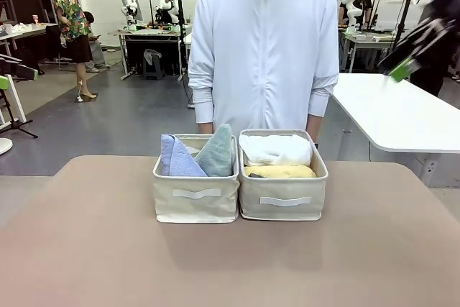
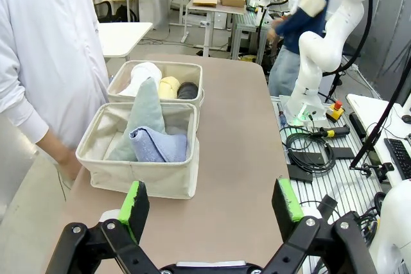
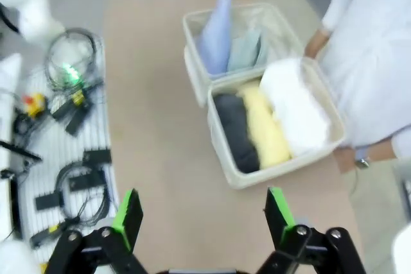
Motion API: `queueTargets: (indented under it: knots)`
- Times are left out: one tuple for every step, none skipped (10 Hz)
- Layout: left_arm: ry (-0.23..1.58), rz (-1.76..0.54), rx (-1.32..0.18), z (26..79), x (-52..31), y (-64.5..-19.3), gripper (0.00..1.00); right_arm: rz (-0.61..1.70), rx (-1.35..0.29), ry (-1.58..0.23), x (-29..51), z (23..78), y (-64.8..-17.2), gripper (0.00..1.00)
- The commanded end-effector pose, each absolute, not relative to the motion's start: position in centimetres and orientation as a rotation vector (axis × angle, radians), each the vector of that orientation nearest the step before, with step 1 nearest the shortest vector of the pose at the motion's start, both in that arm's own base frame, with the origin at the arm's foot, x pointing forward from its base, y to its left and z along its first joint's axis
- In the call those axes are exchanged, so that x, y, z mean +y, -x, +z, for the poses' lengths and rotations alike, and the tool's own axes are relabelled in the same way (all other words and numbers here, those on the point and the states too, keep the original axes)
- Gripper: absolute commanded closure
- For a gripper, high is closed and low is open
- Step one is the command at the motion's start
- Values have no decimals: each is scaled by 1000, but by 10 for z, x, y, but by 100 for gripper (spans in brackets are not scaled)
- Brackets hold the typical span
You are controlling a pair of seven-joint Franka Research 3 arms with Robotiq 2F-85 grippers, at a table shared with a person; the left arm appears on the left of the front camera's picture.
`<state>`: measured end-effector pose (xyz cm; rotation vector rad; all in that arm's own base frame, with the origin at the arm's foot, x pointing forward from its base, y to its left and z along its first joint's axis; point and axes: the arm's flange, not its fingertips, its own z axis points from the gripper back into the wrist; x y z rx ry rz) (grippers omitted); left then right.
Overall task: Sort the towels based on their folding style.
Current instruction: Pick up another triangle-folded towel from the table and place it in the left Fabric basket.
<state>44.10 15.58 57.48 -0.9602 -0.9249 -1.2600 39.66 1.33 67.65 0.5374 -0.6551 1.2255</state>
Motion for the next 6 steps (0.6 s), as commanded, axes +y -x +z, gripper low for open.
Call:
queueTargets:
  knots:
    - [962,-1264,-934,577,155,-440,0,1185,-835,-754,-15,630,-403,0]
    - [962,-1264,-934,577,155,-440,0,1186,-845,-812,-32,620,-403,0]
    - [962,-1264,-934,577,155,-440,0,1181,-888,-847,-51,612,-400,0]
    - [962,-1264,-934,577,155,-440,0,1182,-911,-867,-67,608,-396,0]
    - [962,-1264,-934,577,155,-440,0,1190,-933,-865,-83,606,-392,0]
    - [962,-1264,-934,577,155,-440,0,1207,-974,-877,-96,608,-386,0]
